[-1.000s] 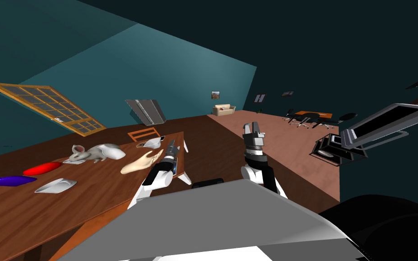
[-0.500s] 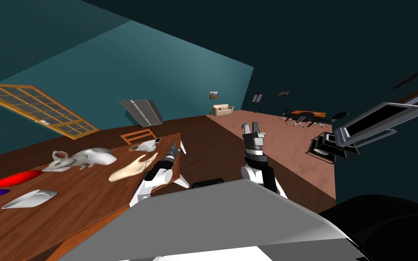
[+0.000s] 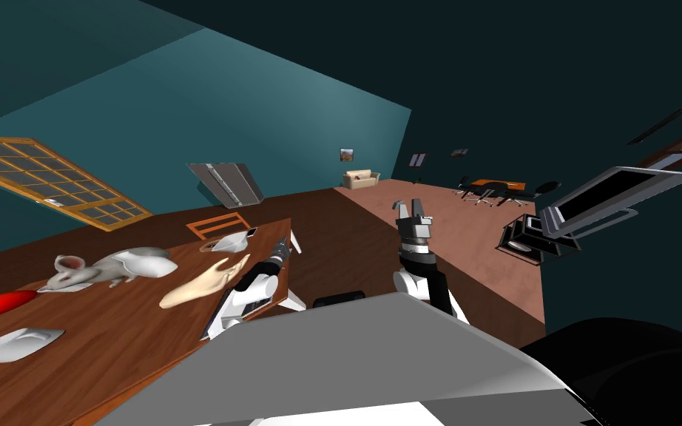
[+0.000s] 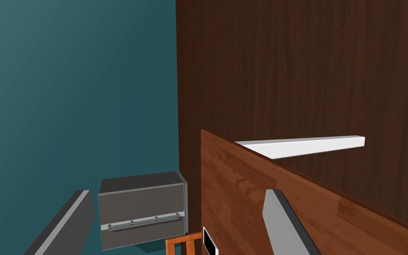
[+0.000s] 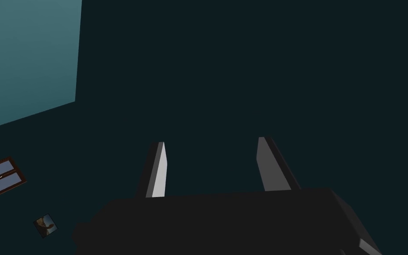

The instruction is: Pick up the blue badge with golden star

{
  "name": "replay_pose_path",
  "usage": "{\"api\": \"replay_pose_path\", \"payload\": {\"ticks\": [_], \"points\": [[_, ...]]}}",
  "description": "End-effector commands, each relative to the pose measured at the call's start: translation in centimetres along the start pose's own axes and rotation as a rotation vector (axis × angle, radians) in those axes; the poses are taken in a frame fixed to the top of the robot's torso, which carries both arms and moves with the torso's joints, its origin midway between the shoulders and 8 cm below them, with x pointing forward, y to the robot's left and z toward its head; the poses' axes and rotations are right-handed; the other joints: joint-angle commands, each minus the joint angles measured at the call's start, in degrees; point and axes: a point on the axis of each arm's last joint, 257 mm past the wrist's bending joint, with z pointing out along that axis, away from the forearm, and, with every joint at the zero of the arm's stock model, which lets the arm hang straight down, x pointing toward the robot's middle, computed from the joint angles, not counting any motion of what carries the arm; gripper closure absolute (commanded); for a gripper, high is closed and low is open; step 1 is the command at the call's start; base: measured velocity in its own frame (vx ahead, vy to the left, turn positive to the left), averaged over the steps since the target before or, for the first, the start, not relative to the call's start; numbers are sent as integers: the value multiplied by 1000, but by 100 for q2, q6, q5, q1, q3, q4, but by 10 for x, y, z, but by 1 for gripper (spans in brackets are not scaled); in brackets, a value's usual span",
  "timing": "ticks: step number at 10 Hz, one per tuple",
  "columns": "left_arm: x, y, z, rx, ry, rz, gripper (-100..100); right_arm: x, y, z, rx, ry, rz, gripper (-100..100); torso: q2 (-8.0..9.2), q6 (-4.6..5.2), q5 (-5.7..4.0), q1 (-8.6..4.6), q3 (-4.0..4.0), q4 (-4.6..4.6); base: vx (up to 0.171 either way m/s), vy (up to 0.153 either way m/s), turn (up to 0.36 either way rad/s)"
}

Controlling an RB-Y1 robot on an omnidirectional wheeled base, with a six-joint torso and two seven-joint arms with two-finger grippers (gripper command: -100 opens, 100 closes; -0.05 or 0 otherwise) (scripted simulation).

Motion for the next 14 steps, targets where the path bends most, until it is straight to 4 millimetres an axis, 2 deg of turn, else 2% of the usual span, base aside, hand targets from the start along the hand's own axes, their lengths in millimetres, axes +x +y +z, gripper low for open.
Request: {"api": "replay_pose_path", "payload": {"ticks": [1,2,3,4,5,6,7,8,9,10,11,12,13,14], "points": [[-16,18,6,-65,-21,12,-100,0,0,0,0,0,0,0,0,0,0,0,0,0,83,-37,-44],[-16,25,6,-90,-20,11,-100,0,0,0,0,0,0,0,-9,1,0,-4,-5,-2,68,-34,-20],[-32,38,8,-141,-41,21,-100,0,0,0,0,0,0,0,-6,0,-1,-3,-4,-2,74,-32,-44],[-32,44,7,-163,-40,21,-100,0,0,0,0,0,0,0,-8,1,0,-2,-5,-2,64,-30,-18],[-50,56,8,-210,-62,31,-100,0,0,0,0,0,0,0,-5,0,0,-3,-3,-1,70,-42,-36],[-49,63,6,-235,-61,30,-100,0,0,0,0,0,0,0,-7,1,-1,-5,-4,-1,66,-29,-13],[-69,75,6,-283,-85,39,-100,0,0,0,0,0,0,0,-4,-1,0,-2,-3,-2,70,-20,-28],[-68,81,4,-307,-83,37,-100,0,0,0,0,0,0,0,-4,-1,0,2,-3,-1,60,-8,-9],[-88,92,1,-352,-109,45,-100,0,0,0,0,0,0,0,-2,0,1,5,-2,-1,72,-19,-25],[-88,98,-1,-378,-107,43,-100,0,0,0,0,0,0,0,-5,0,1,2,-3,-1,67,-14,-8],[-109,108,-5,-422,-133,50,-100,0,0,0,0,0,0,0,-4,0,1,4,-3,-1,68,-14,-18],[-108,114,-7,-447,-131,48,-100,0,0,0,0,0,0,0,-5,0,1,5,-3,-1,58,-9,-5],[-130,123,-13,-489,-158,52,-100,0,0,0,0,0,0,0,-1,-1,1,6,-1,-1,76,-6,-9],[-129,129,-16,-516,-155,49,-100,0,0,0,0,0,0,0,-5,-2,1,8,-3,-1,65,-5,0]]}}
